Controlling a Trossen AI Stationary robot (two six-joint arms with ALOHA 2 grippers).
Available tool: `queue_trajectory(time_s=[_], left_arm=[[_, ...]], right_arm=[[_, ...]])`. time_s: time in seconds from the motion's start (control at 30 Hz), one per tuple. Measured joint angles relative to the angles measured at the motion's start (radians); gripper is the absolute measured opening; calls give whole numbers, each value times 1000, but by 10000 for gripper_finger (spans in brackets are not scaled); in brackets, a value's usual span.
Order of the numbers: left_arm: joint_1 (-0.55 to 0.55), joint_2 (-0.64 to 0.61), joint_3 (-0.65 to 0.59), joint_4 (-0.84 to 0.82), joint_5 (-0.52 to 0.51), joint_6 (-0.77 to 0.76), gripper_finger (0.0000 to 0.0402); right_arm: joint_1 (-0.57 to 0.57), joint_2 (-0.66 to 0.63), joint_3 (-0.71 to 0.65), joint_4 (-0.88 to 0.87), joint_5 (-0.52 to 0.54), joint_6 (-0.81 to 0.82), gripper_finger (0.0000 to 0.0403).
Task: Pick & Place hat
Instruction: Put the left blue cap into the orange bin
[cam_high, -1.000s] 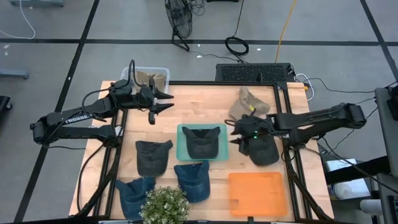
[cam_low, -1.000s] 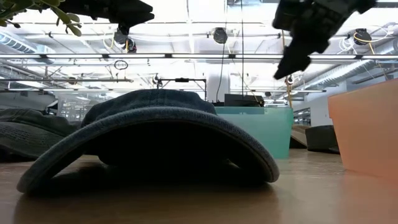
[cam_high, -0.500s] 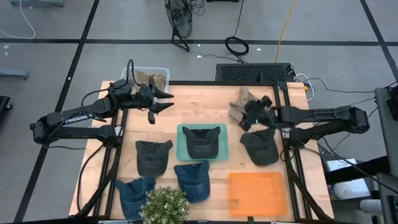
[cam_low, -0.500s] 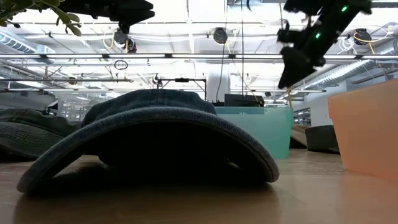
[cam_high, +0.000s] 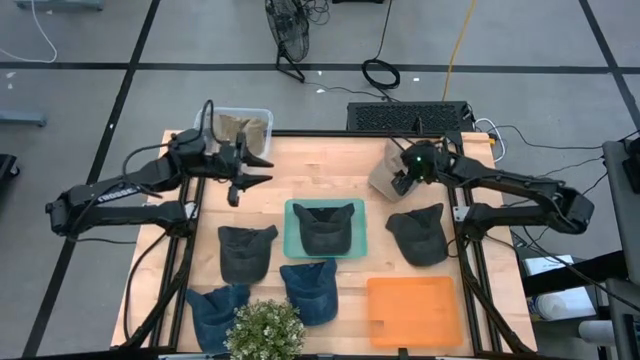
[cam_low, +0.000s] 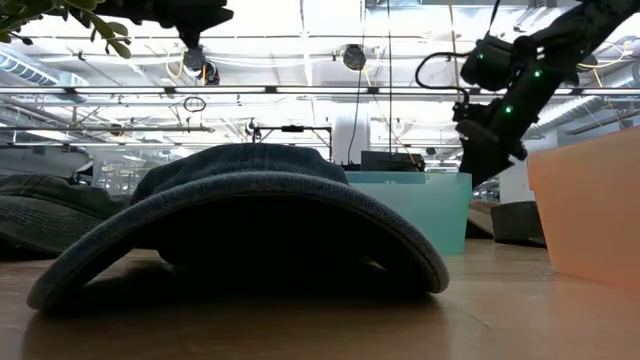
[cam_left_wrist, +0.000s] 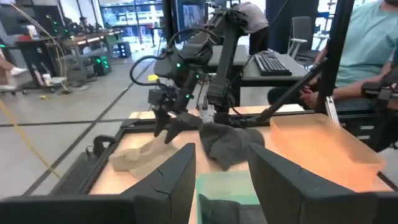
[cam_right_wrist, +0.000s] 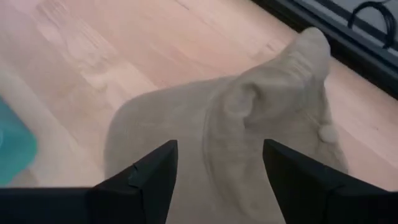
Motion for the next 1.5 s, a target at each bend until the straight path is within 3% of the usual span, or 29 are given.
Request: queue_trajectory(time_s=[0.17, 0.43, 0.67, 0.87, 1.0, 1.23, 1.4, 1.5], left_arm=[[0, -78, 0, -40, -22, 21, 159], [0, -78, 0, -62, -26, 24, 159], [-76, -60, 0, -38, -12, -32, 159], [-193, -59, 1, -153, -209, -24, 159], [-269, -43, 1, -216, -368, -57, 159], [-409, 17, 1, -253, -389, -107, 159], [-447, 28, 1, -408, -461, -187, 159], [-493, 29, 1, -452, -464, -297, 159]], right_arm=[[-11, 0, -59, 97, 4, -33, 224], [-23, 5, -114, 180, -2, -14, 222], [-7, -12, -115, 236, -122, -14, 221], [31, -62, -115, 165, -285, -12, 216], [81, -89, -115, 190, -286, -10, 215], [296, -99, -115, 340, -305, 0, 214], [462, -94, -115, 365, -177, 29, 211], [522, -100, -115, 390, -177, 74, 211]])
